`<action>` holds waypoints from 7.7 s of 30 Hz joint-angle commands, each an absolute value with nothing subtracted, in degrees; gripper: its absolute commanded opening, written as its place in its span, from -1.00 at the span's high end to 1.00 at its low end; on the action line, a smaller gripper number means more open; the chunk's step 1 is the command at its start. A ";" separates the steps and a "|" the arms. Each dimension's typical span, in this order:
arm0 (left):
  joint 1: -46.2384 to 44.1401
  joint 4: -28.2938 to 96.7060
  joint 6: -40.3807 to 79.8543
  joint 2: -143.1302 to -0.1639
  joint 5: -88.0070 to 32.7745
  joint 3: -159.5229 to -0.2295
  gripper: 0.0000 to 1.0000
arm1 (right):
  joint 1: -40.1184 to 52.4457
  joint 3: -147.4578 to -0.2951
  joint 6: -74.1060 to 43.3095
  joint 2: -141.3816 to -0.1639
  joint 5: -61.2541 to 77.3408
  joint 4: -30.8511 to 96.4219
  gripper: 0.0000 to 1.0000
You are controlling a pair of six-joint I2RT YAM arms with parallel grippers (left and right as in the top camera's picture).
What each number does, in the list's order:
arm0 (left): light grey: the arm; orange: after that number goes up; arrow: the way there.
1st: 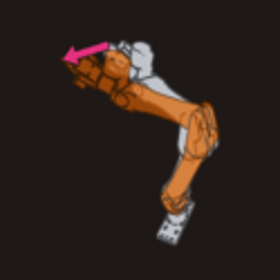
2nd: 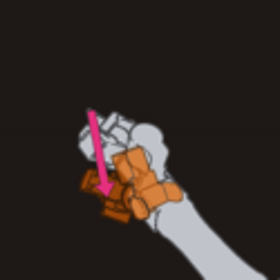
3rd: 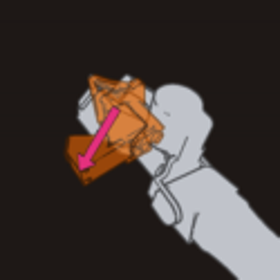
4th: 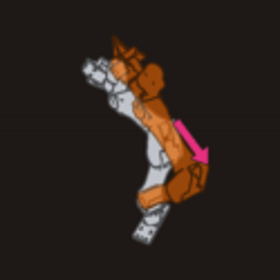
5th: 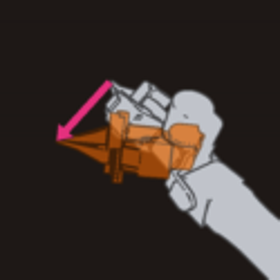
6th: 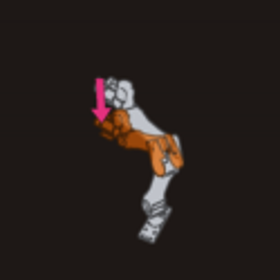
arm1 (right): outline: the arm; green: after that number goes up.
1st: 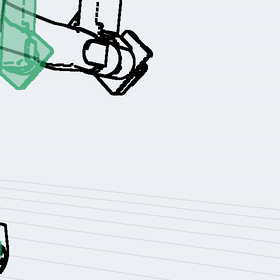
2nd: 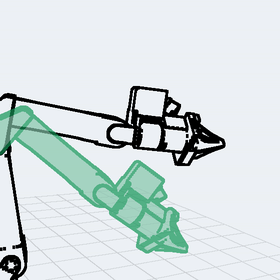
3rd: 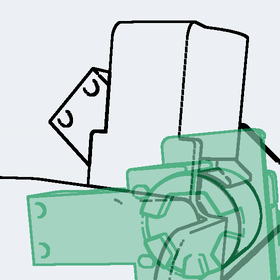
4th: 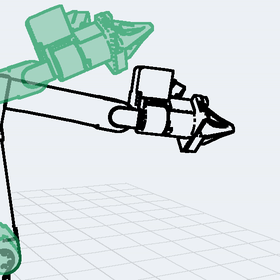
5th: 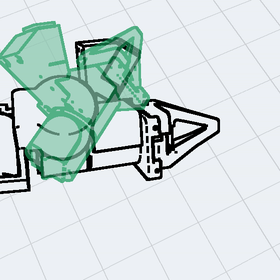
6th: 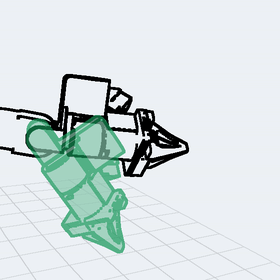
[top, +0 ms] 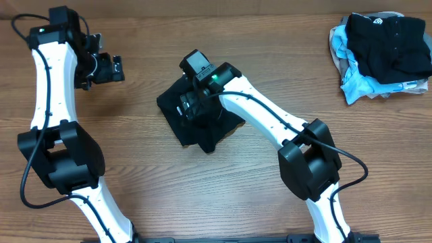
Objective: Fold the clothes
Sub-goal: 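Lift the folded black shirt with the right gripper and carry it rightward, then place the black shirt onto the clothes pile at the far right corner, then open the right gripper and withdraw it from the pile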
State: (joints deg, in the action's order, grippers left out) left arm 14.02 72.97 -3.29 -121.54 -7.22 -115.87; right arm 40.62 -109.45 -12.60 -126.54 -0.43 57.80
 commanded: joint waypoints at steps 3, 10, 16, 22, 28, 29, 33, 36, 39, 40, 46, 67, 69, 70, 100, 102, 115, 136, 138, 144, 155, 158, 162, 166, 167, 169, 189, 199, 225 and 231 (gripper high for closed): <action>18.70 72.53 -2.55 -121.86 -7.11 -116.31 -1.00 | 45.71 -110.43 -8.67 -124.09 -5.39 56.42 -0.76; 20.97 72.58 -2.55 -121.86 -9.02 -116.29 -1.00 | 49.80 -109.69 -7.18 -124.81 -7.97 53.76 -0.78; 20.97 72.55 -2.55 -121.89 -9.08 -116.31 -1.00 | 49.87 -109.60 -7.18 -128.60 -7.90 53.12 -0.78; 20.97 72.60 -2.55 -121.86 -9.06 -116.29 -0.99 | 50.02 -109.60 -6.15 -132.66 -6.68 52.31 -0.75; 20.97 72.60 -2.55 -121.86 -9.06 -116.29 -1.00 | 50.68 -109.36 -6.11 -133.51 -5.96 51.20 -0.62; 20.97 72.62 -2.55 -121.86 -9.06 -116.29 -1.00 | 50.68 -109.32 -6.42 -133.88 -5.76 50.94 -0.60; 20.97 72.62 -2.55 -121.86 -9.06 -116.31 -1.00 | 50.68 -109.23 -7.11 -136.94 -5.91 51.09 -0.50; 20.97 72.42 -2.55 -121.89 -9.06 -116.29 -0.99 | 50.65 -109.25 -7.07 -137.49 -6.59 51.00 -0.04; 20.97 72.34 -2.55 -121.86 -9.04 -116.29 -1.00 | 50.61 -109.32 -7.49 -137.49 -7.16 50.59 0.46; 20.97 72.36 -2.55 -121.86 -9.04 -116.31 -1.00 | 50.54 -109.45 -7.79 -137.49 -7.73 50.68 0.60; 20.97 72.36 -2.50 -121.89 -9.06 -116.29 -0.99 | 50.02 -111.87 -9.65 -137.47 -12.93 54.04 0.92; 20.97 72.36 -2.50 -121.89 -9.08 -116.29 -1.00 | 28.69 -159.50 -0.91 -136.57 -18.55 90.98 0.92; 20.97 72.36 -2.50 -121.89 -9.08 -116.29 -1.00 | 25.71 -163.26 0.91 -136.57 -18.81 92.20 0.92; 20.97 72.36 -2.48 -121.89 -9.08 -116.29 -1.00 | 24.23 -165.05 1.34 -136.55 -19.35 92.53 0.92; 20.58 66.89 2.39 -121.89 -9.06 -116.29 -1.00 | -14.52 -172.68 14.46 -136.42 -24.14 67.40 0.92; 20.29 65.93 2.42 -121.89 -9.06 -116.29 -1.00 | -16.67 -169.82 15.97 -136.42 -23.79 64.38 0.92; 18.13 63.05 5.39 -121.89 -9.04 -116.29 -1.00 | -17.15 -151.83 16.75 -136.42 -18.87 58.48 0.92; 17.61 62.57 5.37 -121.89 -9.02 -116.29 -1.00 | -6.81 -150.30 10.15 -135.06 -16.16 71.05 -0.71; 17.61 62.54 5.37 -121.89 -9.04 -116.29 -1.00 | -6.83 -151.48 8.49 -134.06 -14.76 71.18 -0.71; 17.61 62.57 5.37 -121.89 -9.04 -116.29 -1.00 | -10.35 -153.95 6.28 -132.75 -8.93 66.32 -0.71; 17.58 62.54 5.39 -122.30 -9.04 -116.29 -0.99 | -20.38 -147.26 4.25 -132.88 0.84 50.98 -0.71; 17.56 62.50 5.43 -122.74 -9.04 -116.29 -1.00 | -22.04 -142.21 4.51 -132.90 2.07 46.98 -0.71; 17.54 62.48 6.11 -123.42 -9.04 -116.29 -0.99 | -22.76 -134.63 4.89 -132.92 3.38 42.72 -0.71; 17.52 62.63 6.48 -124.42 -9.47 -116.29 -1.00 | -22.74 -124.92 4.89 -132.92 3.70 37.23 -0.71; 17.47 62.74 6.48 -124.60 -9.52 -116.29 -1.00 | -22.74 -121.51 4.89 -132.92 4.23 35.14 -0.72; 17.43 62.76 6.48 -124.95 -9.50 -116.29 -0.99 | -22.74 -116.73 4.86 -132.92 4.99 32.45 -0.73; 17.43 62.74 6.44 -125.14 -9.43 -116.29 -1.00 | -22.85 -130.85 4.27 -125.27 6.74 44.27 -1.00; 17.43 62.74 6.44 -125.14 -9.43 -116.29 -1.00 | -22.17 -153.51 -5.85 -117.84 12.08 67.85 -1.00; 17.43 62.74 6.44 -125.14 -9.43 -116.29 -0.99 | -21.91 -155.22 -6.00 -111.98 39.31 91.02 -1.00; 17.43 62.74 6.44 -125.14 -9.43 -116.29 -1.00 | -20.40 -155.22 0.71 -111.57 33.34 91.42 -1.00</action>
